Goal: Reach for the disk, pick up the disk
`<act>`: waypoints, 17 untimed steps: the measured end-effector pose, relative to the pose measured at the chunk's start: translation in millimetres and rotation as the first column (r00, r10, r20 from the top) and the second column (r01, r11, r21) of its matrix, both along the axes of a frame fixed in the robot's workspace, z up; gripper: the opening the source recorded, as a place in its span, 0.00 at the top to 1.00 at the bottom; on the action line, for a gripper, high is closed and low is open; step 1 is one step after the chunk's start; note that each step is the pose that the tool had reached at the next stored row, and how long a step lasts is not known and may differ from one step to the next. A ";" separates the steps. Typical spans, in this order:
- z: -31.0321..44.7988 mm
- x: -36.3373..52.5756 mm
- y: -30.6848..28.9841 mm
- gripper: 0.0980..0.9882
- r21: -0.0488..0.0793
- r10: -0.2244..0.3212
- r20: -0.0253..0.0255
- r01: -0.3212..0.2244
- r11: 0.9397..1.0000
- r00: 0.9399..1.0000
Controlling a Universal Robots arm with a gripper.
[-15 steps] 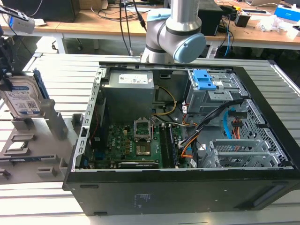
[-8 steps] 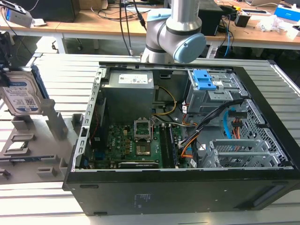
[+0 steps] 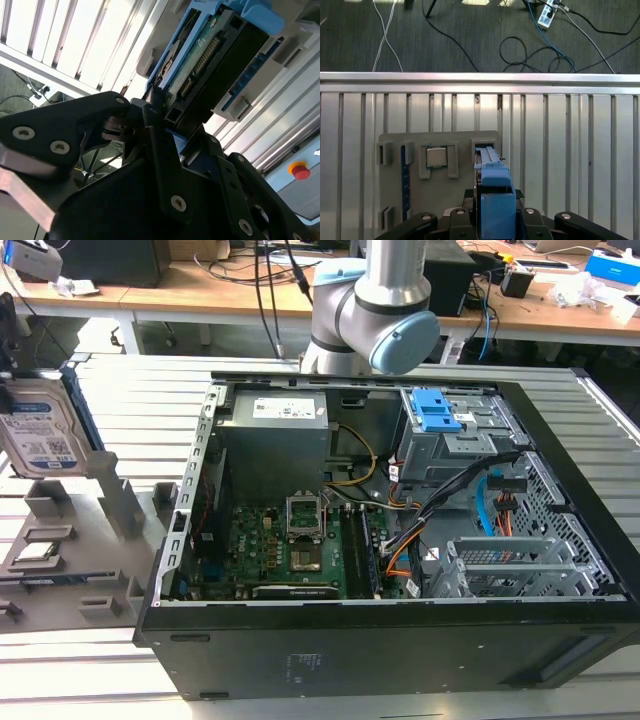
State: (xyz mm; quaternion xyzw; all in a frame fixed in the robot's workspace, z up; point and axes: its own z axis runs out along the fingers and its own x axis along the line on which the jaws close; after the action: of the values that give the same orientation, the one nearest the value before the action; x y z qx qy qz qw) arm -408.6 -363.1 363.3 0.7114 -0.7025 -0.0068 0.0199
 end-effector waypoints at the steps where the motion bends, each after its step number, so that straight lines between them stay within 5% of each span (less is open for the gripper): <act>1: 2.8 0.0 0.0 0.70 0.000 0.000 0.000 0.000 1.000 1.000; 17: 36.7 0.4 0.0 0.70 0.000 0.000 -0.001 0.000 1.000 1.000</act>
State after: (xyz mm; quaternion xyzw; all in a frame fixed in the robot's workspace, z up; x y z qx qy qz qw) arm -408.2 -363.1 399.9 0.7114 -0.7025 -0.0070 0.0200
